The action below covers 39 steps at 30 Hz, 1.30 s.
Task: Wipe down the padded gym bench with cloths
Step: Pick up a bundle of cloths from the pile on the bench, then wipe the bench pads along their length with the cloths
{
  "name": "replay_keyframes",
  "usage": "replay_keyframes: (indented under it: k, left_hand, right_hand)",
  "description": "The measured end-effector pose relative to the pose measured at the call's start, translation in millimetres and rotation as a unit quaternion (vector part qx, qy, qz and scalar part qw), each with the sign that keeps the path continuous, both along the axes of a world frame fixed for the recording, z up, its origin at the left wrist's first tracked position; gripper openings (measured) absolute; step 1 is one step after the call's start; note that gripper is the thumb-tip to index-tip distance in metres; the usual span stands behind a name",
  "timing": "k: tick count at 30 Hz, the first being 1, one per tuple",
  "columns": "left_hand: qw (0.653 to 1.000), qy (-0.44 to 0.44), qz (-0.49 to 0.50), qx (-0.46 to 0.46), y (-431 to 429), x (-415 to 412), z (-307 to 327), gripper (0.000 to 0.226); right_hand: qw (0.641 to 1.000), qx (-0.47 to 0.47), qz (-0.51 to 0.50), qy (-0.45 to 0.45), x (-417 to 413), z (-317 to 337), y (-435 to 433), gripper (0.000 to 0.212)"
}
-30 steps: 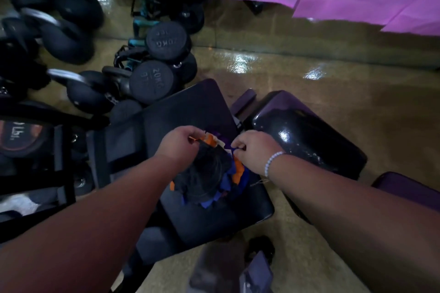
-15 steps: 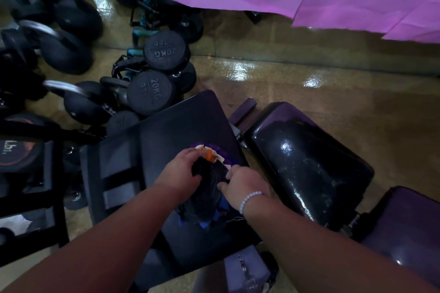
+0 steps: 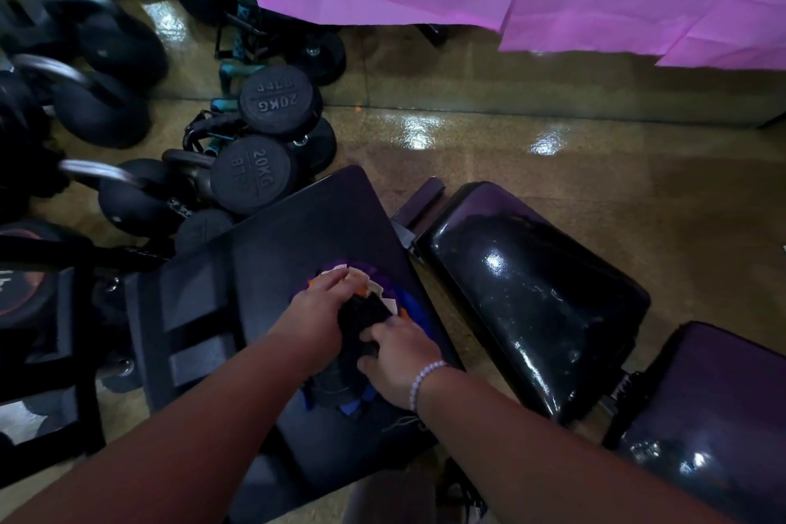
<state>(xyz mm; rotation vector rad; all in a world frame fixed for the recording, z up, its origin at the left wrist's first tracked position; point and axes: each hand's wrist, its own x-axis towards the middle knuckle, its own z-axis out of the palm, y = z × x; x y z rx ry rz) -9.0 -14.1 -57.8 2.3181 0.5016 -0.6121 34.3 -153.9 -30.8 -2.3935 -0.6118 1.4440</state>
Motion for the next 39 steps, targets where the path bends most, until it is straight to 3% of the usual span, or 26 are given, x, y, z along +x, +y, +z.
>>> replay_keyframes:
  k: [5, 8, 10, 11, 12, 14, 17, 18, 20, 23, 25, 27, 29, 33, 35, 37, 39]
  left_hand:
    - [0.997, 0.023, -0.057, 0.056, 3.9, -0.7, 1.4, 0.067]
    - [0.987, 0.044, -0.085, 0.129, 7.7, 6.3, 17.9, 0.055]
    - [0.991, 0.023, -0.085, 0.105, 13.5, 13.6, 31.9, 0.043]
    - [0.997, 0.016, -0.053, 0.052, 16.6, 17.9, 40.6, 0.030]
    - [0.999, 0.028, -0.012, -0.024, 19.1, 22.5, 48.0, 0.017]
    - [0.983, 0.060, 0.065, -0.162, 18.8, 31.2, 59.1, 0.026]
    - [0.953, 0.071, 0.120, -0.268, 4.6, 44.8, 69.5, 0.021]
    - [0.941, 0.067, 0.136, -0.304, -3.4, 49.7, 71.2, 0.020]
    - [0.905, 0.056, 0.177, -0.382, -21.6, 59.6, 71.9, 0.019]
    - [0.837, 0.038, 0.213, -0.503, -48.8, 71.8, 70.4, 0.027]
    - [0.816, 0.033, 0.215, -0.535, -61.6, 79.3, 66.4, 0.032]
    - [0.839, 0.028, 0.193, -0.508, -70.7, 86.2, 60.7, 0.028]
    - [0.892, 0.010, 0.155, -0.424, -74.4, 91.8, 49.8, 0.024]
    - [0.978, -0.048, 0.091, -0.179, -65.5, 94.6, 23.2, 0.045]
    - [0.993, -0.058, 0.036, -0.094, -62.7, 93.7, 15.6, 0.055]
    - [0.996, -0.052, -0.006, -0.075, -64.1, 93.9, 8.4, 0.061]
    - [0.997, -0.056, -0.015, -0.058, -64.1, 96.4, 3.8, 0.062]
  right_hand:
    - [0.992, 0.099, -0.013, -0.077, 0.4, 6.0, -5.5, 0.036]
    - [0.980, 0.165, -0.096, -0.062, 6.1, 13.8, -5.8, 0.034]
    - [0.966, 0.190, -0.160, -0.067, 11.2, 18.0, -5.4, 0.018]
    - [0.959, 0.199, -0.185, -0.081, 13.8, 19.2, -5.6, 0.009]
    - [0.951, 0.207, -0.209, -0.099, 16.8, 20.0, -5.8, 0.018]
    - [0.926, 0.229, -0.272, -0.126, 24.1, 19.7, -8.1, 0.029]
    - [0.893, 0.259, -0.315, -0.190, 34.5, 28.3, -14.0, 0.011]
    - [0.893, 0.252, -0.297, -0.228, 37.5, 31.6, -17.1, 0.018]
    - [0.909, 0.223, -0.222, -0.275, 42.3, 34.5, -27.4, 0.051]
    - [0.928, 0.257, -0.202, -0.181, 50.0, 32.2, -48.2, 0.071]
    - [0.933, 0.271, -0.191, -0.141, 55.0, 25.5, -63.4, 0.078]
    - [0.935, 0.263, -0.164, -0.175, 62.5, 15.6, -76.1, 0.071]
    - [0.912, 0.274, -0.168, -0.253, 73.5, 0.1, -88.0, 0.058]
    - [0.885, 0.198, -0.296, -0.301, 100.6, -26.1, -109.5, 0.050]
    - [0.907, 0.099, -0.308, -0.270, 106.9, -39.2, -111.9, 0.054]
    - [0.934, -0.015, -0.258, -0.245, 103.0, -51.2, -108.2, 0.066]
    - [0.939, -0.066, -0.219, -0.256, 94.9, -60.8, -101.7, 0.079]
